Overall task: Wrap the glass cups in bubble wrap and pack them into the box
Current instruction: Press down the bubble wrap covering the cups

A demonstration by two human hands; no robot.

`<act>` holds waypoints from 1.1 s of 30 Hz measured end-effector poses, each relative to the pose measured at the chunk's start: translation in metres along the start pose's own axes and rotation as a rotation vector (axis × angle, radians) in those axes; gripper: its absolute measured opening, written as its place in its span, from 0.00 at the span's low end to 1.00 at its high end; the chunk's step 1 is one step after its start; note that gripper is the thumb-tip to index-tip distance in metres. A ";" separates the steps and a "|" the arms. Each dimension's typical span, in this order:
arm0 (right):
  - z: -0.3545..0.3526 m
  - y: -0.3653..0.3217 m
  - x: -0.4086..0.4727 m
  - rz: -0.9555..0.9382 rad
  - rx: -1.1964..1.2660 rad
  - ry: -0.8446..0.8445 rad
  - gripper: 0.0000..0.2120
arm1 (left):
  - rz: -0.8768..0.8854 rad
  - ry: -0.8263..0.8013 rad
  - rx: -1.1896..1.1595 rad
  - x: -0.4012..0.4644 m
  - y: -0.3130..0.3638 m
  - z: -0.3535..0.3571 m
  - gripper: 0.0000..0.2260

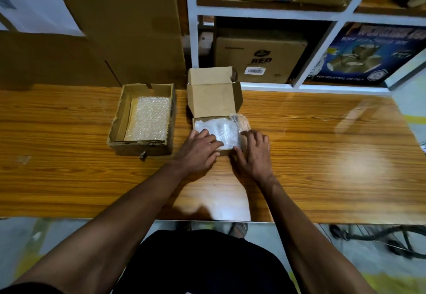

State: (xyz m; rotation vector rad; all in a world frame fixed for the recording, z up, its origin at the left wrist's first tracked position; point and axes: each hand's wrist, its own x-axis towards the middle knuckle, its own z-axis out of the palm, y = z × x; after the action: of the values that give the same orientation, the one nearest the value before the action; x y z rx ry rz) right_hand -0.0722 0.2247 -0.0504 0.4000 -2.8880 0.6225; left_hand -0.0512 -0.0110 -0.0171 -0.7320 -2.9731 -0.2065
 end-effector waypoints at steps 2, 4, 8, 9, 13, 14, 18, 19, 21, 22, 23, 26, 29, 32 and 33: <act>-0.002 0.006 0.002 0.095 0.165 -0.014 0.32 | -0.023 -0.053 -0.022 0.010 0.013 0.001 0.18; -0.008 0.008 0.007 0.213 0.335 -0.051 0.37 | -0.036 -0.099 -0.019 0.017 0.021 0.004 0.19; -0.018 0.008 0.019 0.322 0.420 -0.117 0.27 | -0.096 -0.117 -0.067 0.021 0.027 0.007 0.18; -0.019 0.009 0.021 0.342 0.433 -0.127 0.26 | -0.105 -0.124 -0.076 0.023 0.027 0.007 0.18; -0.018 0.006 0.028 0.333 0.457 -0.152 0.24 | -0.111 -0.161 -0.103 0.031 0.023 0.004 0.17; -0.018 0.006 0.029 0.320 0.458 -0.150 0.24 | -0.103 -0.166 -0.089 0.033 0.023 0.003 0.16; -0.016 0.007 0.034 0.280 0.439 -0.154 0.23 | -0.088 -0.137 -0.041 0.037 0.032 0.002 0.13; -0.016 0.006 0.036 0.254 0.421 -0.159 0.24 | -0.093 -0.124 -0.044 0.037 0.034 0.003 0.12; -0.017 0.004 0.040 0.193 0.383 -0.174 0.23 | -0.113 -0.105 -0.046 0.035 0.037 0.006 0.10; -0.018 0.002 0.041 0.172 0.361 -0.175 0.23 | -0.126 -0.101 -0.047 0.035 0.037 0.008 0.11; -0.018 0.002 0.041 0.159 0.338 -0.169 0.22 | -0.138 -0.100 -0.052 0.034 0.037 0.010 0.11; -0.015 0.007 0.039 0.092 0.303 -0.140 0.20 | -0.154 -0.112 -0.061 0.035 0.038 0.013 0.12; -0.012 0.014 0.035 0.025 0.291 -0.108 0.13 | -0.166 -0.136 -0.035 0.038 0.041 0.014 0.11; -0.011 0.015 0.034 -0.055 0.315 -0.106 0.07 | -0.172 -0.163 -0.013 0.040 0.042 0.016 0.12; -0.012 0.015 0.035 -0.062 0.317 -0.132 0.08 | -0.170 -0.174 -0.002 0.040 0.043 0.015 0.13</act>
State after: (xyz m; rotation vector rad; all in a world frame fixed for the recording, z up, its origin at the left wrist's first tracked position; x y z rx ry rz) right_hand -0.1084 0.2351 -0.0377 0.5894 -2.8860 1.0867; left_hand -0.0674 0.0469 -0.0235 -0.5224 -3.2029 -0.1634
